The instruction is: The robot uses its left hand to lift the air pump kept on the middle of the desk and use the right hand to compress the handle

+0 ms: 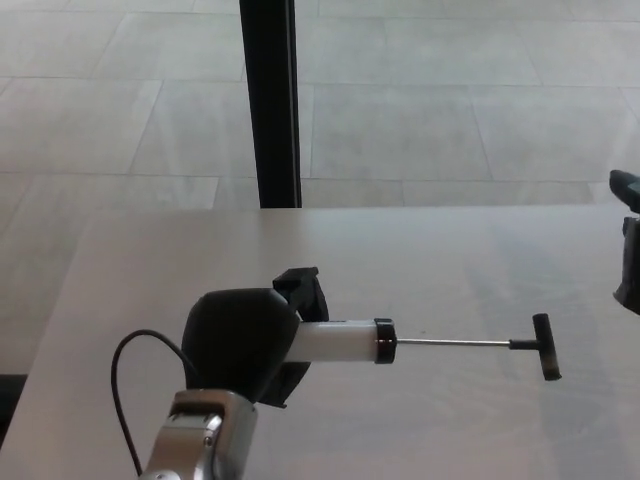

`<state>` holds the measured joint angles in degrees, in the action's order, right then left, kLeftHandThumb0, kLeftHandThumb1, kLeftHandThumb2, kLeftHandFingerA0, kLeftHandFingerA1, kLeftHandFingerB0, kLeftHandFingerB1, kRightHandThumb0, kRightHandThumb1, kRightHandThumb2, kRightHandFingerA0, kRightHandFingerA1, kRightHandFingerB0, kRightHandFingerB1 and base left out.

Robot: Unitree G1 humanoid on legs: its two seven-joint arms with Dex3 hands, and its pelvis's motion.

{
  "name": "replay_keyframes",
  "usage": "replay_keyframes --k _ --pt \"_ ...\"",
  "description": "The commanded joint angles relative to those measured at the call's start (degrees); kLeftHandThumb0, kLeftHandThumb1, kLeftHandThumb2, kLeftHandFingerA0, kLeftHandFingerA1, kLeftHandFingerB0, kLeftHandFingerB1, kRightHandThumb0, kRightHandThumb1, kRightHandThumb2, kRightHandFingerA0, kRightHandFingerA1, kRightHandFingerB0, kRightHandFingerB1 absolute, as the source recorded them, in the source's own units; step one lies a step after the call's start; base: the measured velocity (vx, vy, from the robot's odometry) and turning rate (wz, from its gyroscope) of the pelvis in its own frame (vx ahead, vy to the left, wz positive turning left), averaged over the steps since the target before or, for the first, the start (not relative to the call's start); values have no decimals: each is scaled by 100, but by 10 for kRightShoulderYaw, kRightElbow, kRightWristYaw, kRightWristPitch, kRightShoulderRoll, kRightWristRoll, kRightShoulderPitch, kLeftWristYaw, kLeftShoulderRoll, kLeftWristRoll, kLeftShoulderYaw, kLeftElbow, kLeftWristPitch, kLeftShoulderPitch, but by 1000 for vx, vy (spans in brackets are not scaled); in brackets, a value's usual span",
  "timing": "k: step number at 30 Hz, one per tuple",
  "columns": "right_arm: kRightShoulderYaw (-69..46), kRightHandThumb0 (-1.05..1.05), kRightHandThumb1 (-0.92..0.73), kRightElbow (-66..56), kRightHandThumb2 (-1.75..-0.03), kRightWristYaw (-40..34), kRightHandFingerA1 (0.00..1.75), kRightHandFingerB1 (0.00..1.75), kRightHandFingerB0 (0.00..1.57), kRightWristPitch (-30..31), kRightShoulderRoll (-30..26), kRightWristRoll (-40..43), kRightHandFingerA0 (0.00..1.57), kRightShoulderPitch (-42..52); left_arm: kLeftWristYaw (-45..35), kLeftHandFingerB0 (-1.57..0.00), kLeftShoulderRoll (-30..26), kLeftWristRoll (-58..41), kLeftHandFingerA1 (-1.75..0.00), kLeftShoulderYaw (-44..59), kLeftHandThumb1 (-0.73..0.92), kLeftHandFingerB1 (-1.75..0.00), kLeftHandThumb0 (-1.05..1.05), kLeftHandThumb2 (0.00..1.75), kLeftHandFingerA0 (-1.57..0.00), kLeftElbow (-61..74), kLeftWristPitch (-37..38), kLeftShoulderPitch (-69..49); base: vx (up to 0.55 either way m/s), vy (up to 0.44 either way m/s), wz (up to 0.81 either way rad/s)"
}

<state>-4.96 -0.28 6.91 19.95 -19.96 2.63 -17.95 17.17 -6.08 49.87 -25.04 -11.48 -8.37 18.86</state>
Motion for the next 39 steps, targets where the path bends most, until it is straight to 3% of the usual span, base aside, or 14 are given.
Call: replay_keyframes --k 1,4,7,8,10,11,13,14,19,25,26,32,33,39 --pt "7 -92 -90 -12 -127 3 13 16 12 41 1 -9 0 5 5 -100 -19 -5 -151 0 49 -131 -11 121 -127 0 25 3 0 0 0" --pt "6 -94 -92 -15 -129 3 13 9 7 57 5 -3 0 -6 8 -78 -20 -6 -175 -1 49 -155 -8 127 -94 -2 26 1 0 0 0" --pt "-2 -100 -92 -7 -131 -6 15 1 0 77 24 10 0 -19 5 -69 -17 -13 -175 4 52 -168 -5 123 -90 -2 23 2 0 0 0" --pt "-4 -99 -91 -2 -131 -7 18 2 0 76 30 10 0 -18 11 -100 -17 -10 -151 3 52 -134 -8 120 -123 -5 22 5 0 0 0" --pt "-4 -98 -90 1 -131 -11 20 3 0 79 39 8 0 -17 17 -100 -16 -8 -151 5 54 -133 -8 121 -124 -7 22 11 0 0 0" --pt "-7 -100 -89 1 -131 -14 20 2 0 87 48 12 0 -17 14 -77 -16 -4 -175 5 53 -155 -7 122 -91 -6 15 16 0 0 0" --pt "-9 -95 -92 2 -92 -12 0 0 0 89 58 16 0 -16 18 -79 -13 -10 -175 10 52 -152 -7 124 -96 -6 18 22 0 0 0" --pt "-6 -104 -92 0 -132 -12 18 0 0 92 59 12 0 -16 13 -79 -10 -9 -175 10 52 -154 -7 125 -96 -5 12 24 0 0 0" --pt "-3 -97 -92 -7 -89 -25 0 0 0 98 86 7 0 -16 2 -78 -1 -17 -175 20 55 -152 -9 120 -96 0 2 31 0 0 0" --pt "-7 -97 -92 -12 -99 -34 0 0 0 98 124 15 0 -7 18 -73 19 -29 -175 39 50 -165 -7 121 -98 -10 4 51 0 0 0" --pt "-8 -98 -92 -13 -99 -35 0 0 0 98 127 16 0 -6 20 -100 19 -29 -151 41 47 -132 -15 119 -128 -12 7 53 0 0 0" --pt "-15 -97 -92 -23 -99 -43 0 0 0 113 144 21 0 -8 14 -100 21 -27 -148 42 47 -131 -17 119 -126 -10 5 52 0 0 0" --pt "-17 -99 -92 -24 -101 -44 0 1 0 115 147 23 0 -9 15 -72 23 -30 -175 44 47 -166 -10 123 -96 -11 7 50 0 0 0" --pt "-12 -96 -92 -18 -88 -34 0 0 0 105 144 24 0 -19 33 -77 27 -33 -175 45 45 -160 -9 124 -96 -27 17 52 0 0 0"
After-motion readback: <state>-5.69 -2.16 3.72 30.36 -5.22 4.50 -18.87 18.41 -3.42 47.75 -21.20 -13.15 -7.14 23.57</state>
